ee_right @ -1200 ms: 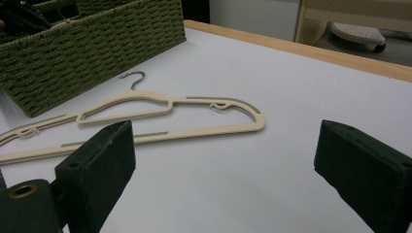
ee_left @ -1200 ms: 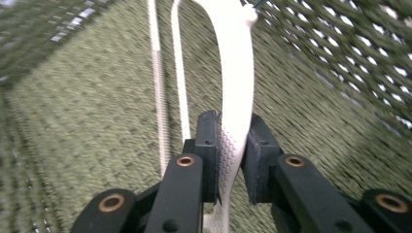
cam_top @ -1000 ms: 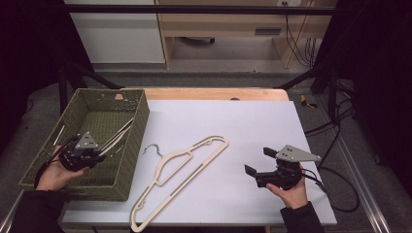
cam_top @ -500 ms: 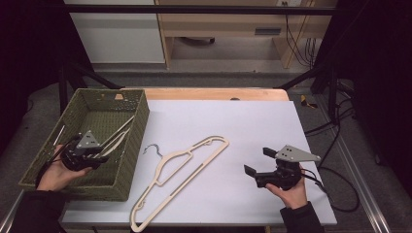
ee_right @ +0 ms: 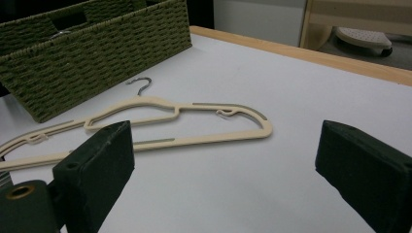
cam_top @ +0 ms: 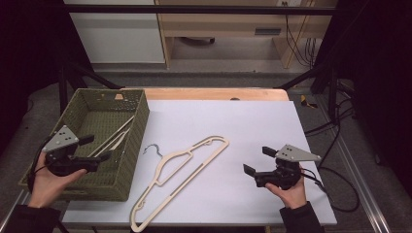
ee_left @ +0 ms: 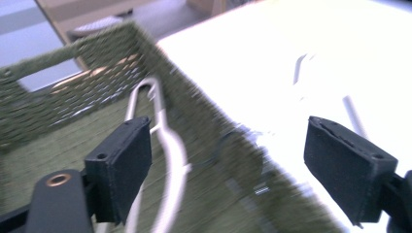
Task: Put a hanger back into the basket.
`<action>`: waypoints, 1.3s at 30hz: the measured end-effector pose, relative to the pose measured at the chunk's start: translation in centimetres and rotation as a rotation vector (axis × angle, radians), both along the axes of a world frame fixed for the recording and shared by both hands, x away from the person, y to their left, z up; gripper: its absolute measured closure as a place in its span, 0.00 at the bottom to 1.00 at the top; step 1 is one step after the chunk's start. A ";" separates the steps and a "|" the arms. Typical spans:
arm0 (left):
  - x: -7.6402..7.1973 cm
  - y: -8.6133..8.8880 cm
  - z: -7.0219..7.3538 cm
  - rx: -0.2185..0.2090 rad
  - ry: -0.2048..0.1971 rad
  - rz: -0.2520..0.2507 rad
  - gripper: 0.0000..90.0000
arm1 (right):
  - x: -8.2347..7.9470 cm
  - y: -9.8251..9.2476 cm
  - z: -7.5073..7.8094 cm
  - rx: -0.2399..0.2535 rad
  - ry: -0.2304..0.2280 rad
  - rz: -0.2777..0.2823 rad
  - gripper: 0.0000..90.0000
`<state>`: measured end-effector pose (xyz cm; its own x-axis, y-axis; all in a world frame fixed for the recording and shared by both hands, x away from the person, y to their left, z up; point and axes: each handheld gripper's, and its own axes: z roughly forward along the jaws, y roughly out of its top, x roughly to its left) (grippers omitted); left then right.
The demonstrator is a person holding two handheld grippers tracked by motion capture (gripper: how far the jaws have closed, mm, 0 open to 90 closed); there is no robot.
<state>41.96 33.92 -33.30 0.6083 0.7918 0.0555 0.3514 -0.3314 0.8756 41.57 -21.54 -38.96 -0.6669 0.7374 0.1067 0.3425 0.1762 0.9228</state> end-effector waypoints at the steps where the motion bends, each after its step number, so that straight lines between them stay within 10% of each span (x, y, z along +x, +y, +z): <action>1: -0.5 -0.4 0.1 -0.026 -0.009 -0.004 0.17 | 0.0 -0.1 0.0 0.000 -0.002 -0.001 0.08; 8: -4.0 -3.5 -0.5 -0.128 -0.062 -0.026 0.17 | 0.0 -0.1 0.1 0.004 -0.006 -0.001 0.08; 16: -5.2 -6.6 -2.7 -0.121 -0.045 -0.064 0.12 | -0.2 -0.2 0.1 0.003 -0.008 -0.004 0.07; 26: -6.8 -9.6 -4.7 -0.013 -0.051 -0.094 0.17 | -0.4 -0.6 0.1 0.004 -0.013 -0.015 0.06; 33: -5.9 -10.1 -7.4 -0.028 0.048 -0.095 0.20 | -0.5 -0.7 0.1 0.006 -0.012 -0.013 0.06; 39: -5.9 -10.7 -8.6 0.076 0.046 -0.061 0.26 | -0.5 -0.6 0.0 0.003 -0.008 -0.011 0.06</action>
<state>36.06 23.23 -41.93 0.6583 0.7480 0.0847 0.3683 -0.4181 0.8304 41.08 -22.11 -38.98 -0.6598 0.7443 0.1037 0.3373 0.1700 0.9259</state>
